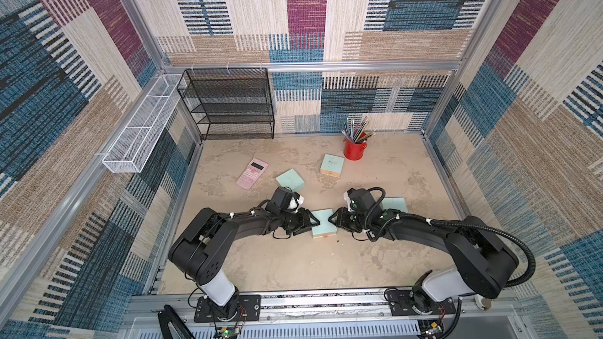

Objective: Take out the earrings from the drawer-style jewelry box
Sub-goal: Move the jewelry box to the center of the board.

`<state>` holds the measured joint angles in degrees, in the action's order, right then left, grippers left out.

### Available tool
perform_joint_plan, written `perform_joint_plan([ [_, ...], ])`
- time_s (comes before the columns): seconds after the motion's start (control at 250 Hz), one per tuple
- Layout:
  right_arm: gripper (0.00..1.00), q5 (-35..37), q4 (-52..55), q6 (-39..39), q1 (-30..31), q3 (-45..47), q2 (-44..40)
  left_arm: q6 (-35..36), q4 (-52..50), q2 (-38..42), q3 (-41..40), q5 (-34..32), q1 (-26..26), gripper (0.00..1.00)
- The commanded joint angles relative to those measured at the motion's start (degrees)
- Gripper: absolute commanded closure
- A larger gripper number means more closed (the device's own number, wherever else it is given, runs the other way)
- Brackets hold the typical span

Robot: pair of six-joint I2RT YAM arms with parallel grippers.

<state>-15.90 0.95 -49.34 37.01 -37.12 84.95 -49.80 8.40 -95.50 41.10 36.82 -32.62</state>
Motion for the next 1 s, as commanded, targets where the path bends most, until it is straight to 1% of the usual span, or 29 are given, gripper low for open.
perform_joint_plan([
  [0.0, 0.62, 0.4, -0.5, 0.9, -0.5, -0.2, -0.2, 0.0, 3.9, -1.3, 1.8, 1.6, -0.6, 0.47],
  [0.22, 0.61, 0.5, 0.6, 2.9, -4.6, 0.7, -2.1, -0.5, 4.8, -6.1, 7.2, 1.6, -2.6, 0.47],
  [0.436, 0.59, 1.5, 3.4, 5.2, -8.5, 1.8, -4.7, -1.7, 5.4, -12.6, 14.2, 2.0, -5.4, 0.47],
  [0.644, 0.58, 2.9, 6.7, 8.2, -12.3, 2.3, -6.7, -2.5, 5.1, -18.3, 21.6, 2.9, -7.0, 0.47],
  [0.996, 0.57, 6.0, 10.7, 11.9, -17.5, 3.0, -9.7, -3.7, 4.1, -24.2, 29.6, 3.5, -10.5, 0.47],
])
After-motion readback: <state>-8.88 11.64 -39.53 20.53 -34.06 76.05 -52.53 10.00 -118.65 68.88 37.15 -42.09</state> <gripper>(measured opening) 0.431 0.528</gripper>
